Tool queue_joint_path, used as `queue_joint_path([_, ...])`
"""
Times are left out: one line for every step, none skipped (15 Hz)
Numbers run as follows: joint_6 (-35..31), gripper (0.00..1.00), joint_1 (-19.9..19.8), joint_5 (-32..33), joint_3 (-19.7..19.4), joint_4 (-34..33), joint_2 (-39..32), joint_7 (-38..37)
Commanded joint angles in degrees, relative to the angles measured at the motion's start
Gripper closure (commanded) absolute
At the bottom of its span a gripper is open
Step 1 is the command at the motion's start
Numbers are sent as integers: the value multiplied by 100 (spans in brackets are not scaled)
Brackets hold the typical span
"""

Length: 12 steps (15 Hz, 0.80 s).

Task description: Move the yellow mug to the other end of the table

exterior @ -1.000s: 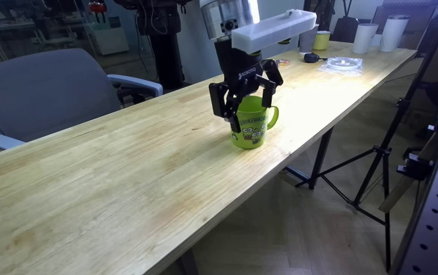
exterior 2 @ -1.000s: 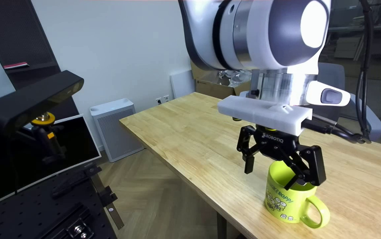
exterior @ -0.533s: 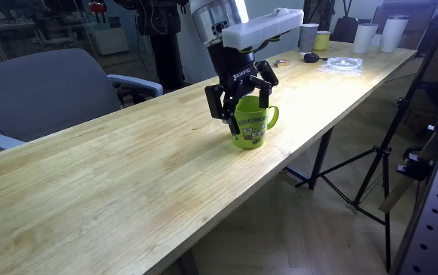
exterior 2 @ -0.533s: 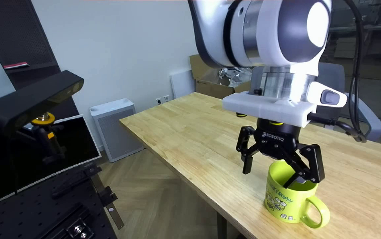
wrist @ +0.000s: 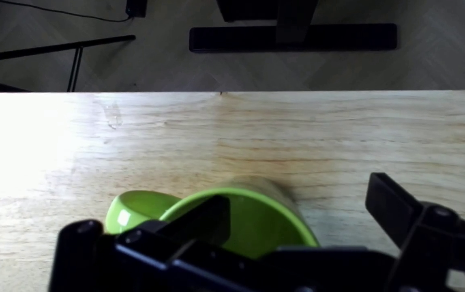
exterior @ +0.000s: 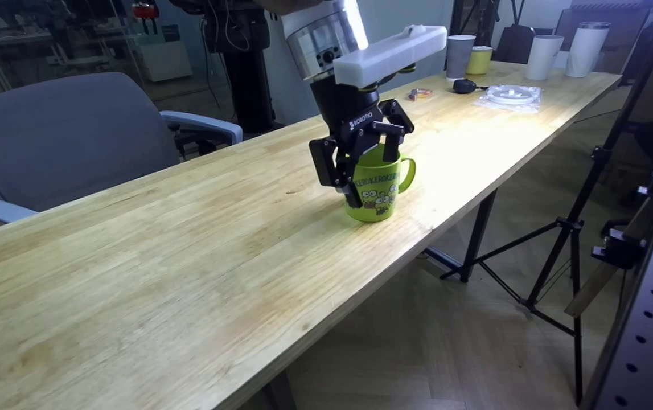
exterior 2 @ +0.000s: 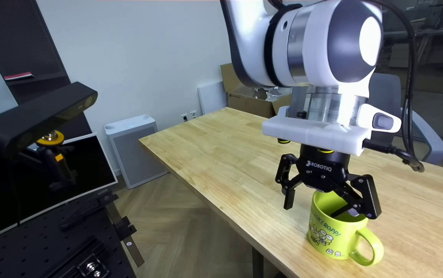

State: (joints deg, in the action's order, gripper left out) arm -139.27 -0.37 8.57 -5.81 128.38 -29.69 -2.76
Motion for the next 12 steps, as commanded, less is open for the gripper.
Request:
queue_joint_path([-219,0,72,168,-35,-37,-164,-84])
queue_joint_path([-292,0,97,193,-43,-27,-191,-108])
queue_joint_path([-307,0,120,195,-50,-61,-230,-127])
queue_joint_path([-372,0,118,164,-43,-98,-260,-125])
queue_joint_path([-439,0,123,142,-45,-118,-290,-138])
queue_joint_path([-472,15,109,91,-33,-137,-309,-138])
queue_joint_path([-536,25,109,82,-35,-118,-318,-133])
queue_joint_path([-584,31,124,97,-48,-105,-331,-142])
queue_joint_path([-613,40,141,111,-66,-91,-346,-167])
queue_joint_path([-630,47,145,104,-69,-80,-365,-177])
queue_joint_path([-633,53,149,94,-68,-76,-371,-184])
queue_joint_path([-627,61,144,78,-59,-65,-370,-182])
